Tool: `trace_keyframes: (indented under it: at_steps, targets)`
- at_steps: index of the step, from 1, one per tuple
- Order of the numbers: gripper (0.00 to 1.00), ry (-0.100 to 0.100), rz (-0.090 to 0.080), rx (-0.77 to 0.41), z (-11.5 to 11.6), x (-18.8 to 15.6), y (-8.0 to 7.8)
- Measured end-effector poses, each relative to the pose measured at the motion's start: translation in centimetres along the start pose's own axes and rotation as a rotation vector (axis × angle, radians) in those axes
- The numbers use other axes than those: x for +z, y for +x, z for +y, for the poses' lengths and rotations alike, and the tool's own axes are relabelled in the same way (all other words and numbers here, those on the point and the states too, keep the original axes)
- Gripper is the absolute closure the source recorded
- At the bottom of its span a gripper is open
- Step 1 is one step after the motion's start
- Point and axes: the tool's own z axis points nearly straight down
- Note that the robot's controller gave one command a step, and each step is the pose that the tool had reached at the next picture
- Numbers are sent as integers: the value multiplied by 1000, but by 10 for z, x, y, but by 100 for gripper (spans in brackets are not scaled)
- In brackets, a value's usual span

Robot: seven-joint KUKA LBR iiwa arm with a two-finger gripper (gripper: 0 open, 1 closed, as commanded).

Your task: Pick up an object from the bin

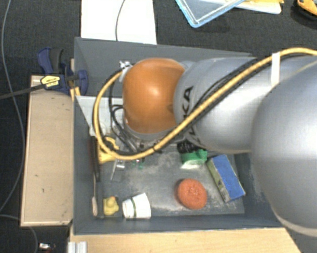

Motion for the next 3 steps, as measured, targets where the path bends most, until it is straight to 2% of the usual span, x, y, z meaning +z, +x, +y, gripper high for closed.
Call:
trace_keyframes:
  at_steps: [1,2,3]
  targets:
    - [0,3,3,68,-4,58,12]
    - [0,5,6,136,2,104,30]
    - [0,1,0,250,-26,91,3]
